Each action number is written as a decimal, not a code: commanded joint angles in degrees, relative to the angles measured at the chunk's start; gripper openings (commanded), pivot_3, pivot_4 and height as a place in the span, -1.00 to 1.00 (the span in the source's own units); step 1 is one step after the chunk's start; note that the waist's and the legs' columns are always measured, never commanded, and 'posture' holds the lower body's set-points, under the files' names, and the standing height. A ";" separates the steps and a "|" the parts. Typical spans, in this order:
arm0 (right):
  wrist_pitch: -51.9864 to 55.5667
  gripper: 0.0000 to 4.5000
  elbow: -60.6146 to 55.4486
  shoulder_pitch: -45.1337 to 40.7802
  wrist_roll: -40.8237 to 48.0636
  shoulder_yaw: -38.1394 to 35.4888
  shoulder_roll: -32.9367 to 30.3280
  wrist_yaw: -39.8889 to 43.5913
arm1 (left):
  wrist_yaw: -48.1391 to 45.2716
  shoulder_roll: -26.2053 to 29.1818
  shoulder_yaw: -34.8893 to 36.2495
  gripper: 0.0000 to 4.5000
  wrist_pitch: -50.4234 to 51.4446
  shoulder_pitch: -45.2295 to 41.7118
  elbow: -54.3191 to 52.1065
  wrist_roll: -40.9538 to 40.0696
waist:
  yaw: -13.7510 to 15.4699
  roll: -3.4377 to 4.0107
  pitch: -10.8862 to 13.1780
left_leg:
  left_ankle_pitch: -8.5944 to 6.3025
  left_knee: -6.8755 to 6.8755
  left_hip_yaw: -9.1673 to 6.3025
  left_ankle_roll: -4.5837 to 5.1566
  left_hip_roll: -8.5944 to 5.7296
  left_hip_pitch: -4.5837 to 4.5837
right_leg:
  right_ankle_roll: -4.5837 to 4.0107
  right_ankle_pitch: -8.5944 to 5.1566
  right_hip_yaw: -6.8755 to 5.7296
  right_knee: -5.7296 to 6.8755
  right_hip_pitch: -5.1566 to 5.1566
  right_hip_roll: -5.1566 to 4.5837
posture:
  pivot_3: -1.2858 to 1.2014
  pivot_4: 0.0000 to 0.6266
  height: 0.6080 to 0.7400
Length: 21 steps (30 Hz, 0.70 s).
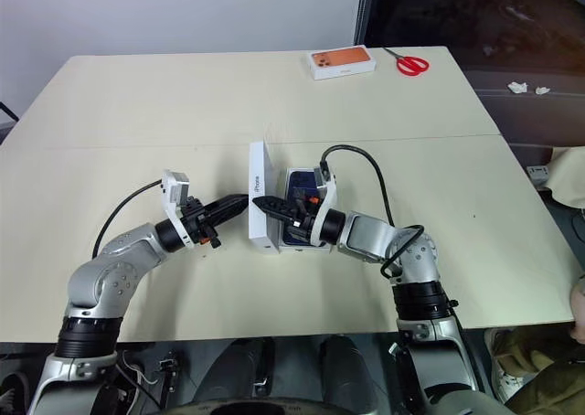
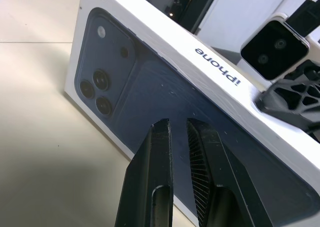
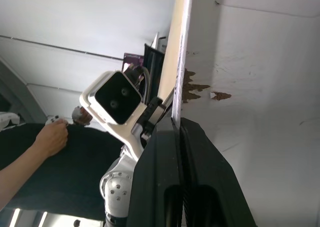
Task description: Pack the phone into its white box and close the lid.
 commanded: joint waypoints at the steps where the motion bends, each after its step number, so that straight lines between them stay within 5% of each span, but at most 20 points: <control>1: 0.71 -0.74 -0.46 -0.50 -1.17 0.07 -0.10 0.56 | 0.01 -0.12 0.50 -0.74 -0.03 -0.54 -2.06 -1.24 | 0.00 0.00 0.00 | 0.00 0.00 0.00 0.00 0.00 0.00 | 0.00 0.00 0.00 0.00 0.00 0.00 | 0.03 -0.52 1.00; 21: 0.59 -0.74 3.10 -1.92 0.60 -2.24 1.70 -1.08 | 0.66 -0.26 0.34 -0.74 0.13 -0.46 -2.25 -1.76 | -0.06 0.00 0.00 | 0.00 0.00 0.00 0.00 0.00 0.00 | 0.00 0.00 0.00 0.00 0.00 0.00 | 0.03 -0.52 1.00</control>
